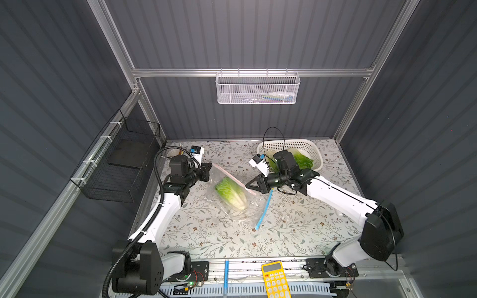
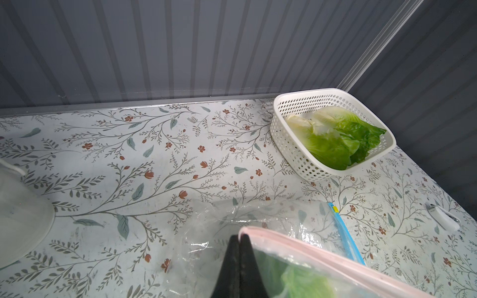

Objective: Open the zip-top bag and take out the chinese cabbages
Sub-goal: Unzip the zipper on the zipper food storage bag, then adjust the zipper food storage bag at the center of the board.

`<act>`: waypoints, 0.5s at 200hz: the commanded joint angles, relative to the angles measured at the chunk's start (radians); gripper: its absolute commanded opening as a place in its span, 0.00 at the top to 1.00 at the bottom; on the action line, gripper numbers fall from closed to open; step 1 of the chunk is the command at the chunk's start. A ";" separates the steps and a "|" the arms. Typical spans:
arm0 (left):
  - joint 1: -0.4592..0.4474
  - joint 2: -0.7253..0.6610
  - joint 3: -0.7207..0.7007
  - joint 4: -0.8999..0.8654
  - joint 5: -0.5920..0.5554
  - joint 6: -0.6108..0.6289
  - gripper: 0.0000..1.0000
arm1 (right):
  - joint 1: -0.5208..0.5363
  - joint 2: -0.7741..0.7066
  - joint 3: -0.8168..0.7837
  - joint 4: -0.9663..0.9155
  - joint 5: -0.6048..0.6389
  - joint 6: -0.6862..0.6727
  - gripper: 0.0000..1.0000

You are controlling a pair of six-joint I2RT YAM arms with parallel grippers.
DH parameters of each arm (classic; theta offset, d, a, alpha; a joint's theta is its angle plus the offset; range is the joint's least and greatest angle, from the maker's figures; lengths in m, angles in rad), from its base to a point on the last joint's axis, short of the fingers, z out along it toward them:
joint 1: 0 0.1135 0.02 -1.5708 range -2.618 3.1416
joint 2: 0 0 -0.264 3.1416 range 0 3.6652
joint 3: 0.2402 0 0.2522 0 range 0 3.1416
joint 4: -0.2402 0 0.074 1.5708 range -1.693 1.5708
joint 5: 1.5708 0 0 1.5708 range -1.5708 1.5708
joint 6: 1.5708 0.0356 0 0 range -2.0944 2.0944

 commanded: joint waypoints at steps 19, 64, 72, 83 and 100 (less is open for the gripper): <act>0.009 -0.014 -0.013 0.009 -0.077 -0.010 1.00 | -0.007 -0.061 -0.044 -0.035 0.028 0.007 1.00; 0.008 -0.017 -0.015 0.009 -0.085 -0.010 1.00 | -0.009 -0.116 -0.096 -0.033 0.067 0.031 1.00; 0.009 -0.017 -0.014 0.010 -0.083 -0.010 1.00 | -0.010 -0.126 -0.105 -0.032 0.077 0.032 1.00; 0.009 -0.017 -0.015 0.011 -0.081 -0.012 1.00 | -0.010 -0.139 -0.112 -0.037 0.085 0.034 1.00; 0.009 -0.021 -0.015 0.015 -0.061 -0.010 1.00 | -0.012 -0.156 -0.122 -0.036 0.097 0.040 1.00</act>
